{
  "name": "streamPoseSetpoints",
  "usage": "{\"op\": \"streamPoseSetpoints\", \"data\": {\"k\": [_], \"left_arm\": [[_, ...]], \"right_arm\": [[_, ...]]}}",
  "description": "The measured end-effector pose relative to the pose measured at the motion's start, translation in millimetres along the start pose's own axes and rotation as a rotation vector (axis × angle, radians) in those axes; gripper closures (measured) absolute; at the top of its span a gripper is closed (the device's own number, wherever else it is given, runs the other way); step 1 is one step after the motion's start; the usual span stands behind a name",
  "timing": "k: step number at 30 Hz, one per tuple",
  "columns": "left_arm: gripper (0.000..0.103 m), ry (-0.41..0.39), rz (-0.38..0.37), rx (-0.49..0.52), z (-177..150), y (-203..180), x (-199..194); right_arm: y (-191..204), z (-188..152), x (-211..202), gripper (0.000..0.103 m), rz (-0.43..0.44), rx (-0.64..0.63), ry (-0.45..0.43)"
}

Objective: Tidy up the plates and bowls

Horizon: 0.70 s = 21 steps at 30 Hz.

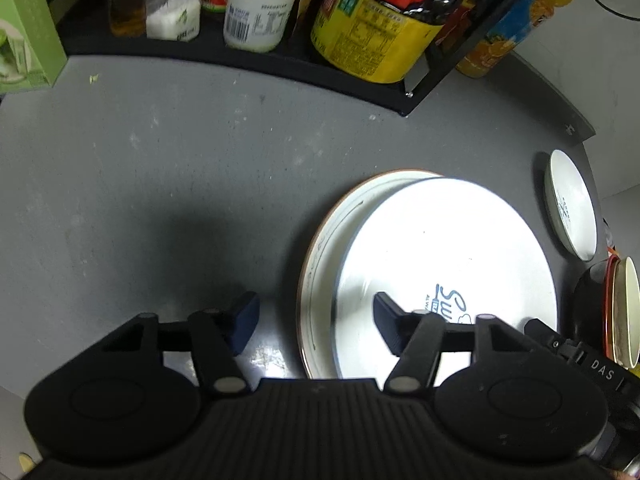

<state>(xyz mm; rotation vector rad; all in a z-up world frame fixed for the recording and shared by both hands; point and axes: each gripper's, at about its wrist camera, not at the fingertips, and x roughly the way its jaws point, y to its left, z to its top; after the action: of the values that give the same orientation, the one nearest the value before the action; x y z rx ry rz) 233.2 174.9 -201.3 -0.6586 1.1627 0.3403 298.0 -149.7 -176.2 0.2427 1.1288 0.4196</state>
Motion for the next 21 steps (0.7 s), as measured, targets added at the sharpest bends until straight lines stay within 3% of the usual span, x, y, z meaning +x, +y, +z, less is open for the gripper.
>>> {"op": "streamPoseSetpoints", "data": {"k": [1, 5, 11, 17, 21], "left_arm": [[0.060, 0.001, -0.004, -0.004, -0.7, 2.3, -0.5], [0.076, 0.028, -0.035, -0.044, -0.7, 11.6, 2.6], [0.079, 0.017, -0.054, -0.087, 3.1, 24.0, -0.9], [0.078, 0.014, -0.030, -0.062, 2.0, 17.2, -3.5], [0.075, -0.042, -0.031, -0.047, 4.1, 11.4, -17.4]], "right_arm": [[1.7, 0.0, 1.2, 0.093, -0.003, -0.008, 0.001], [4.8, -3.5, 7.2, 0.092, 0.000, -0.029, 0.018], [9.6, -8.3, 10.9, 0.090, -0.003, -0.053, 0.035], [10.1, -3.4, 7.3, 0.084, -0.018, -0.049, 0.065], [14.4, 0.8, -2.1, 0.072, -0.029, -0.072, 0.072]]}}
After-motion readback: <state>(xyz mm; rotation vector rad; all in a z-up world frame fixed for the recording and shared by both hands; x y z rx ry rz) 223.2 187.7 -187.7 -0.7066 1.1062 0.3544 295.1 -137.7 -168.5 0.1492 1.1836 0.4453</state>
